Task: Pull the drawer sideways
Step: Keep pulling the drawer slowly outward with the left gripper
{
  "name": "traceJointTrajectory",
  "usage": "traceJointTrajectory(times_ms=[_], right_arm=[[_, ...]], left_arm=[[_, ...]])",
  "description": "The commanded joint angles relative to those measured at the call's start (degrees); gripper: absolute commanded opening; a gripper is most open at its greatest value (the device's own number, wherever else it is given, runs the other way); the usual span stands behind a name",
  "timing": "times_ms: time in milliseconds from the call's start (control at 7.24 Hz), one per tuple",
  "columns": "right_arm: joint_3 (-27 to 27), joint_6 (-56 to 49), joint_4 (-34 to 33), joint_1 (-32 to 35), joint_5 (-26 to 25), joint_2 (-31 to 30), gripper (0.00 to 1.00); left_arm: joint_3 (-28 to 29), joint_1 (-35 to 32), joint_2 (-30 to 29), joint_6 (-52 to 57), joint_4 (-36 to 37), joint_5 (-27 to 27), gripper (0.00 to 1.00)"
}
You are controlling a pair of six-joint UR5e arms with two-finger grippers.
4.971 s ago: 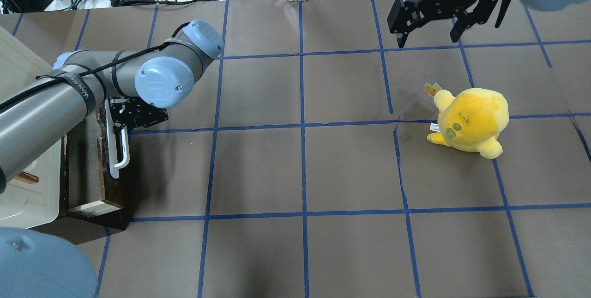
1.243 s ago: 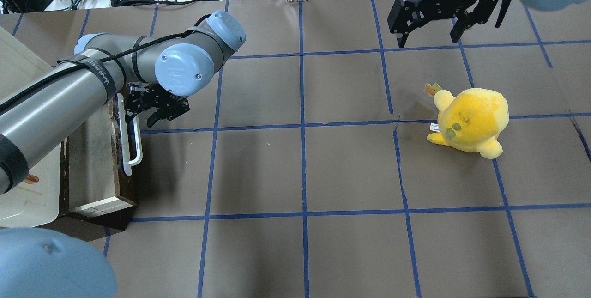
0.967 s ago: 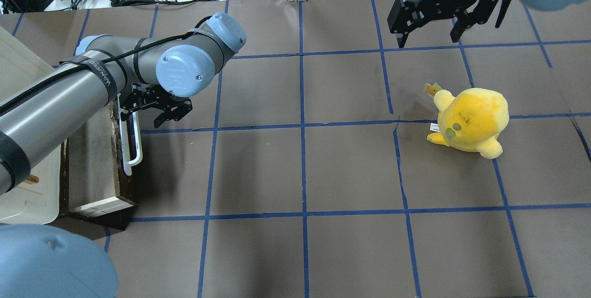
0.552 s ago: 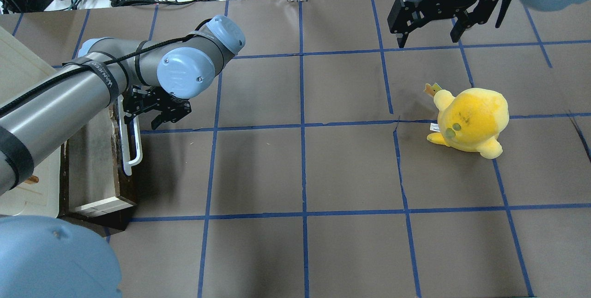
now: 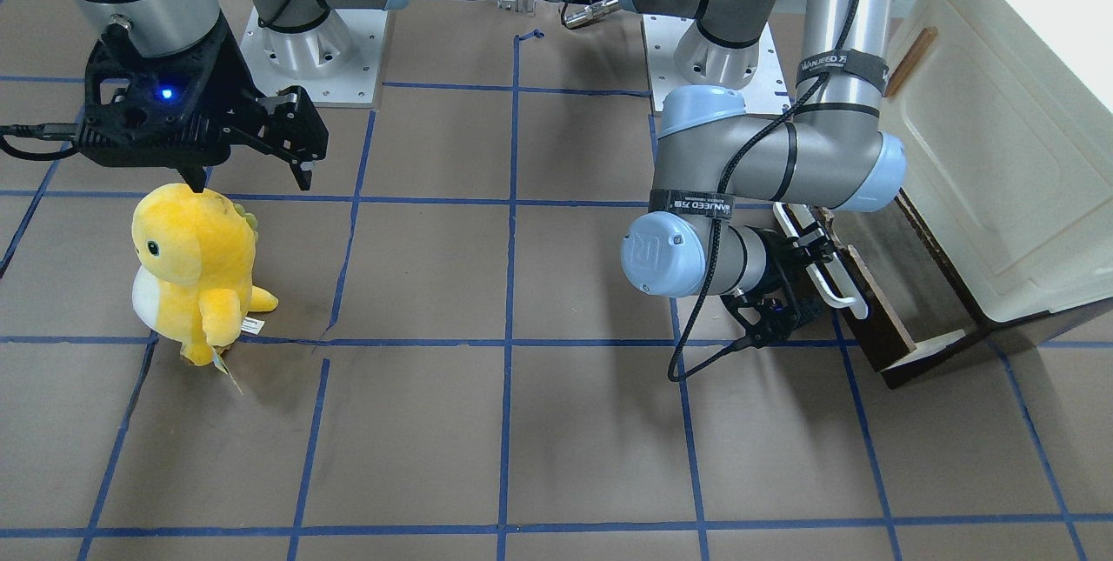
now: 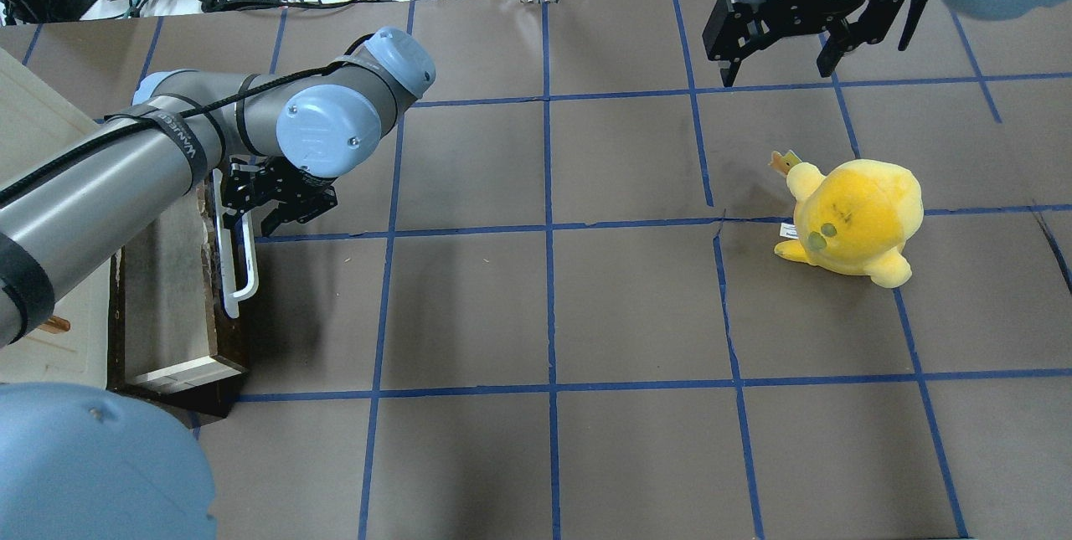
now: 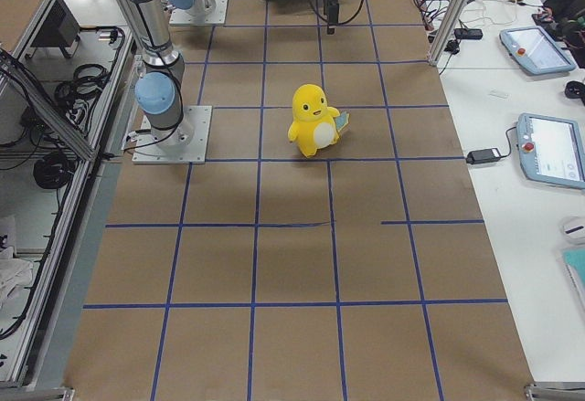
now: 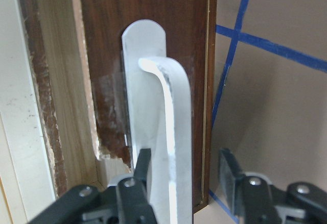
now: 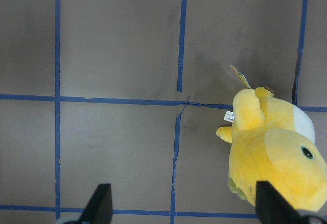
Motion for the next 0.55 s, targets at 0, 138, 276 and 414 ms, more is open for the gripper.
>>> traceJointTrajectory(times_ms=[0, 138, 276, 414], right_arm=[[0.0, -0.09, 0.0, 0.0, 0.06, 0.0, 1.0], [0.0, -0.09, 0.0, 0.0, 0.06, 0.0, 1.0], [0.0, 0.0, 0.0, 0.0, 0.06, 0.0, 1.0], [0.0, 0.0, 0.0, 0.0, 0.06, 0.0, 1.0]], left_arm=[[-0.01, 0.09, -0.05, -0.33, 0.0, -0.31, 0.45], [-0.01, 0.09, -0.05, -0.25, 0.0, -0.31, 0.42], [-0.01, 0.18, 0.04, 0.02, 0.0, -0.31, 0.4], [-0.1, 0.18, 0.04, 0.11, 0.0, -0.23, 0.39]])
